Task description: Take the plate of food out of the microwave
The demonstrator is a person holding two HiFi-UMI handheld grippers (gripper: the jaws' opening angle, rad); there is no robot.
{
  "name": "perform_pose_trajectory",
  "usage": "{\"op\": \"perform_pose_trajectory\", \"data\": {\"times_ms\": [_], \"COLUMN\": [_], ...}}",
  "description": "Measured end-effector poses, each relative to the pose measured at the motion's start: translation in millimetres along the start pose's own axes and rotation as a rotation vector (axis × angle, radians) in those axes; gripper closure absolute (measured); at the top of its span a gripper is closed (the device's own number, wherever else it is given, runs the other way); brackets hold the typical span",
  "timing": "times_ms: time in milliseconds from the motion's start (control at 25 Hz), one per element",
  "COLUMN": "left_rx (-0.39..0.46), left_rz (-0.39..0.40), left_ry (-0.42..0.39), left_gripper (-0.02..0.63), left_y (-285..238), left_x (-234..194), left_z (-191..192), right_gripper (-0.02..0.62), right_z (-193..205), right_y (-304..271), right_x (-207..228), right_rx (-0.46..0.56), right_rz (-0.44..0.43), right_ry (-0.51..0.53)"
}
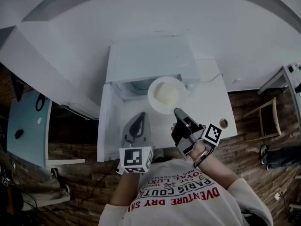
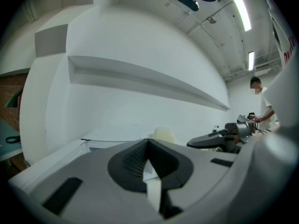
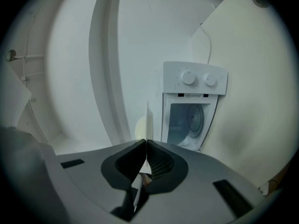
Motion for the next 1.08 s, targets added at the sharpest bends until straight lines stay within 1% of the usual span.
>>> {"op": "perform_pose_trajectory", "data": {"times_ms": [160,560,840,1080], "left_rx": [-0.013,-0.036,-0.044,-0.053], "left_rz": [-0.003,0.003,-0.008,-0.011], "left_ry": [0.018,0.014,0.021,0.023], "left_gripper": [0.601,0.601,0.601,0.601], "left_y": [-3.0,-9.5,-14.6,-22.5], "left_x": [-2.7,-4.0,-6.7,-9.8], "left_z": [1.8,6.3,11.8,13.1], "right_gripper": [0.577,0.577,0.577,0.577], "right_z": [0.4,-1.3,-1.8,-5.2], "right_y": [0.4,-3.3,-7.4,-13.8], "right_x": [4.0,7.8,13.8,18.0], "right_rx": [0.005,0.010,0.011,0.005], "right_rz": [0.010,0.008,0.012,0.015], "right_ry": [-0.017,-0.014,-0.034,-0.030]}}
Point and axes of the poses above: the fingertips, and each gripper's own axes: y backward along the fingers, x to its right, z out of its underside, the point moved 9 cm from there along y, backward along the fingers, and after that the axes turned 10 degrees about -z, right-handed, at the moved point
